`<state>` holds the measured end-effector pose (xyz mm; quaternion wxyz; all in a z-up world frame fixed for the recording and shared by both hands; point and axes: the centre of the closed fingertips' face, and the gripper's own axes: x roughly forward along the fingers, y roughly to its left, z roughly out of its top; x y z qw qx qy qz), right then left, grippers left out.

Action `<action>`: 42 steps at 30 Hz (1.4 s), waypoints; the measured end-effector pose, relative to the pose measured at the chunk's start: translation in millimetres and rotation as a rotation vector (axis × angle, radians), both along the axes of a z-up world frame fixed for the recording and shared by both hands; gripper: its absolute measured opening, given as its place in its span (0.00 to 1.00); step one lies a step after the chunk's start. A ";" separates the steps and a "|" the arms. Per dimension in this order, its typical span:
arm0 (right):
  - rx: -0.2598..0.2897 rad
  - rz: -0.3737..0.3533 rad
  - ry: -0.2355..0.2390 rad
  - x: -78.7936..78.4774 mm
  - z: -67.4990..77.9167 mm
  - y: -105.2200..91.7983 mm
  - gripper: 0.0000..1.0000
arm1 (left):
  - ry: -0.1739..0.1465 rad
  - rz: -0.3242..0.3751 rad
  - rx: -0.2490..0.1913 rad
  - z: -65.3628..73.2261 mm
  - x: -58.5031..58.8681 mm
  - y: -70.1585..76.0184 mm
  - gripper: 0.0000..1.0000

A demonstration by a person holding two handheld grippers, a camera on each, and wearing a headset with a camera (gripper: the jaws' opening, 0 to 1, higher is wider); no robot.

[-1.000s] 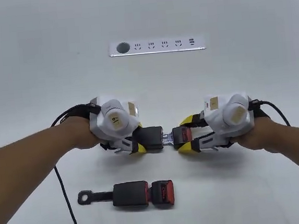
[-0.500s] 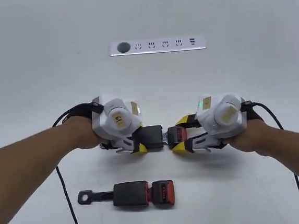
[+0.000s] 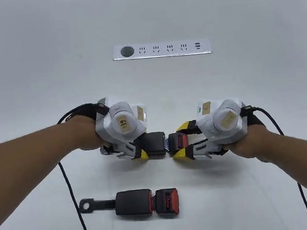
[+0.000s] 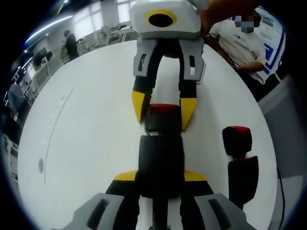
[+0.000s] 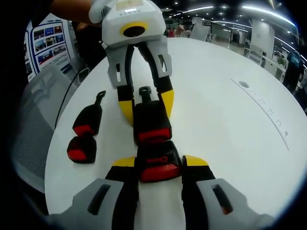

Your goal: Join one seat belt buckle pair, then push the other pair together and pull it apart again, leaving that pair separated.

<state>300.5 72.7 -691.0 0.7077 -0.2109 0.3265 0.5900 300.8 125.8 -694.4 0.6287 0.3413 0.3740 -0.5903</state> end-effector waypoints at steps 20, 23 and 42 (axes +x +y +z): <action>-0.027 0.027 -0.019 3.2 -2.4 3.1 0.33 | -0.003 -0.045 -0.004 -0.3 0.8 0.7 0.33; -0.029 0.033 -0.023 3.3 -3.4 2.8 0.33 | -0.003 -0.066 -0.004 -1.2 1.3 1.0 0.33; -0.042 0.039 -0.029 0.8 -3.3 0.4 0.34 | -0.002 -0.065 0.001 2.0 -2.8 -2.0 0.33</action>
